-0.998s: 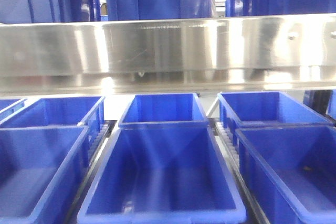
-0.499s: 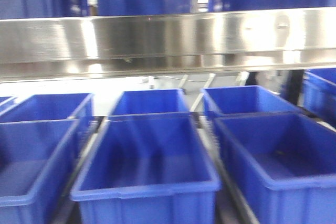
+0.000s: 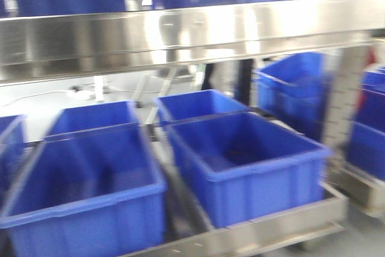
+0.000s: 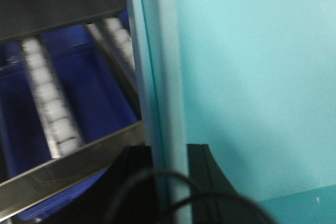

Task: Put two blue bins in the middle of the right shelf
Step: 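Back away from the shelf and drive off carrying the teal bin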

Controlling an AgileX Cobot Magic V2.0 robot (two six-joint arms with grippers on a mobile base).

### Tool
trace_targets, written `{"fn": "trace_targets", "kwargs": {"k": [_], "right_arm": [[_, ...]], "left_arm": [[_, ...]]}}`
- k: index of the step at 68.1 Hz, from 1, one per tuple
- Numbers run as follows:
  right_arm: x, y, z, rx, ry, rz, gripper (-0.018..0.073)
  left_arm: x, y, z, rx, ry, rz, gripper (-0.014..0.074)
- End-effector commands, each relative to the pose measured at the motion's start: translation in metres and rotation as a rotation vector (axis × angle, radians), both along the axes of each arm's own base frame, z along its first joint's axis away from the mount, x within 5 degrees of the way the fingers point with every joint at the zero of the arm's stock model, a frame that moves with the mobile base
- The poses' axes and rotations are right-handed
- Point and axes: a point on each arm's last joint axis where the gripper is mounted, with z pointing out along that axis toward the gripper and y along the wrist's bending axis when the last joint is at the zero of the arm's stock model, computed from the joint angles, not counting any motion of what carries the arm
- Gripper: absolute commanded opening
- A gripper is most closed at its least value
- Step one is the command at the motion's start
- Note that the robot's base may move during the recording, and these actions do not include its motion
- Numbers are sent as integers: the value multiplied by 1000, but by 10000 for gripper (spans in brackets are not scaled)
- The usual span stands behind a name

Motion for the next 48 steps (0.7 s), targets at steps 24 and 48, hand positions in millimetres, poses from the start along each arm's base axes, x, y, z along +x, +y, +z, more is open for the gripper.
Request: {"fn": "trace_targets", "kwargs": {"k": [24, 48], "right_arm": [[-2, -1, 14, 57, -88, 0, -155], [-2, -1, 14, 57, -88, 0, -155]], "left_arm": [[-9, -5, 21, -106, -105, -35, -111], [-9, -5, 21, -106, -105, -35, -111]]}}
